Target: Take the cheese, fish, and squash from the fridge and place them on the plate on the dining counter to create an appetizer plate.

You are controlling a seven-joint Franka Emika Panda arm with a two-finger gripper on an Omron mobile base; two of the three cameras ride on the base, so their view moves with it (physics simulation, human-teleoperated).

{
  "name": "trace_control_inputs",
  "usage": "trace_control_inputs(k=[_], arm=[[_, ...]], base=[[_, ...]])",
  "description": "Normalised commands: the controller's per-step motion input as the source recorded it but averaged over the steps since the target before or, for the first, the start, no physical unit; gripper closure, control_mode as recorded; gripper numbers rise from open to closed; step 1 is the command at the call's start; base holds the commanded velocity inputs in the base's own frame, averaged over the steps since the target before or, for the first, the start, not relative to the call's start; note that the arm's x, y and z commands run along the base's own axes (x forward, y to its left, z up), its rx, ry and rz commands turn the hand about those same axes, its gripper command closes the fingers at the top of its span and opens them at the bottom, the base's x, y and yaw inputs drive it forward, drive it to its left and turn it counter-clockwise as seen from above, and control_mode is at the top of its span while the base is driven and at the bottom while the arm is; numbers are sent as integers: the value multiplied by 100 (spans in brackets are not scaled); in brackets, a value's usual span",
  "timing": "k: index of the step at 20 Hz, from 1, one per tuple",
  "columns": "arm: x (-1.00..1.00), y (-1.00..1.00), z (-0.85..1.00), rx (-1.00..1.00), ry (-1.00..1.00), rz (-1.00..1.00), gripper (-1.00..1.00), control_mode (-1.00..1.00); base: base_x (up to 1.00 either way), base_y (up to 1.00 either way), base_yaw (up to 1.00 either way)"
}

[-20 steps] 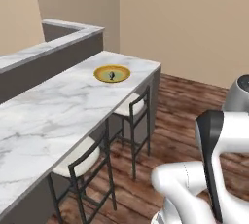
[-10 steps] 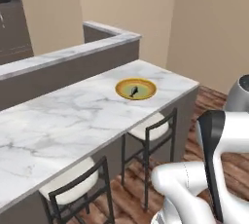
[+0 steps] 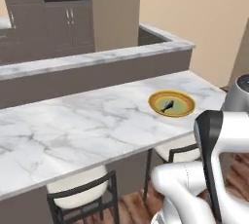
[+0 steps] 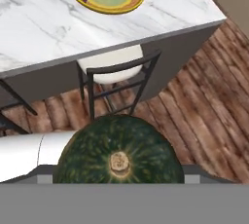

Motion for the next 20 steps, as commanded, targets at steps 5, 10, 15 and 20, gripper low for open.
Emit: trace_control_inputs(k=[5,10,15,20], arm=[[0,0,0,0,0,0,100,100],[0,0,0,0,0,0,100,100],[0,0,0,0,0,0,100,100],[0,0,0,0,0,0,100,100]], base=[[100,-50,56],[98,-75,51],[88,-79,48],[68,-83,48]])
